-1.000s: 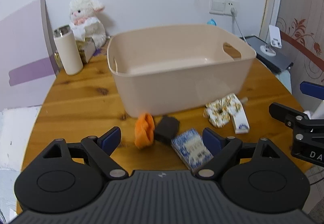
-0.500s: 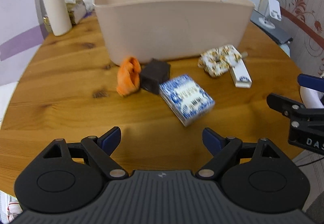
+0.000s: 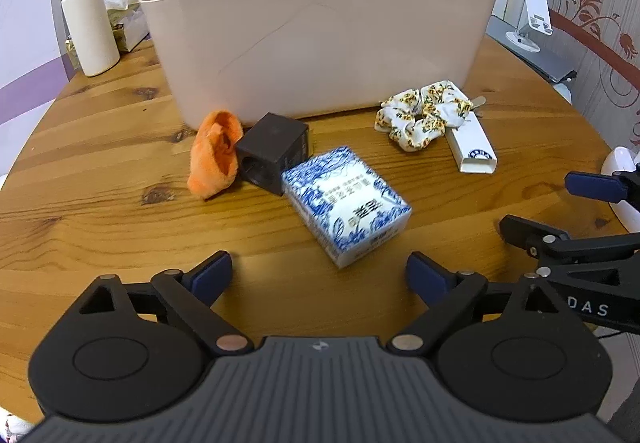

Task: Organize objects
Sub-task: 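Bring both tools back toward the remaining items on the table, then grasp the blue-and-white box with left tool while right tool grasps the white box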

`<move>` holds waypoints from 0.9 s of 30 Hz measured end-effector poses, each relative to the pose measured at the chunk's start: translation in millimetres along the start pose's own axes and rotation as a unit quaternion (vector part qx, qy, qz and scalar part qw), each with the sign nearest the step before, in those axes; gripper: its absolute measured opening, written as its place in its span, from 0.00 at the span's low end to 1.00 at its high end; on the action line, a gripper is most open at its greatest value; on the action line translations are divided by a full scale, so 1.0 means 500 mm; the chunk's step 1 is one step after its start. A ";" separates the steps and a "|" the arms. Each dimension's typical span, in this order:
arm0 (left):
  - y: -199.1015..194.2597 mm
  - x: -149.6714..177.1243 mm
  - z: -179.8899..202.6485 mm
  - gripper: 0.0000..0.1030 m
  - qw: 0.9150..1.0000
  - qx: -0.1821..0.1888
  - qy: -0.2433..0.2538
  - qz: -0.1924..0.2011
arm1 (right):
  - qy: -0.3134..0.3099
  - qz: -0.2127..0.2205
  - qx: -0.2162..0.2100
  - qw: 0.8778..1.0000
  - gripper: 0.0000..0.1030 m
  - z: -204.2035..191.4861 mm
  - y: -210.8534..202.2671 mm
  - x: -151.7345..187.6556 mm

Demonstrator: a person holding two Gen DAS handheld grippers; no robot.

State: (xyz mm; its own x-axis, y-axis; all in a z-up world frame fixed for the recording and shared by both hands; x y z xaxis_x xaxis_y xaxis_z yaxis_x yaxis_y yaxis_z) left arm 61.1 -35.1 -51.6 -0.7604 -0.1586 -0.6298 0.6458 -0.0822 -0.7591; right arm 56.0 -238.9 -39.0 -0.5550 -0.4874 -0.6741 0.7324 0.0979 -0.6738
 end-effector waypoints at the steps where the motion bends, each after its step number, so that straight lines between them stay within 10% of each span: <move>1: 0.003 -0.001 0.003 0.93 1.000 0.000 0.000 0.001 | 0.002 0.001 -0.002 1.000 0.75 0.002 0.003 0.000; 27: 0.052 -0.057 0.017 1.00 0.995 -0.060 -0.084 0.001 | -0.024 0.035 -0.043 0.998 0.84 0.007 0.061 -0.050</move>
State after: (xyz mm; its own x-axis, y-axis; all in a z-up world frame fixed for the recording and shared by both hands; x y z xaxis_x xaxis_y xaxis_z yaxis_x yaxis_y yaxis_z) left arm 100.0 -41.3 -52.0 -0.7300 -0.3209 -0.6034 0.6273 0.0358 -0.7779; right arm 93.6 -226.7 -41.9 -0.4820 -0.5177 -0.7069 0.7310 0.2071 -0.6502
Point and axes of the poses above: each gripper's, at about its wrist camera, not at the fingertips, and y roughly the way its jaws point, z to its right, x to its underside, the point moved 1 cm from there along y, roughly the way its jaws point, and after that the axes turned 15 degrees about -y, right-handed, at the moved point
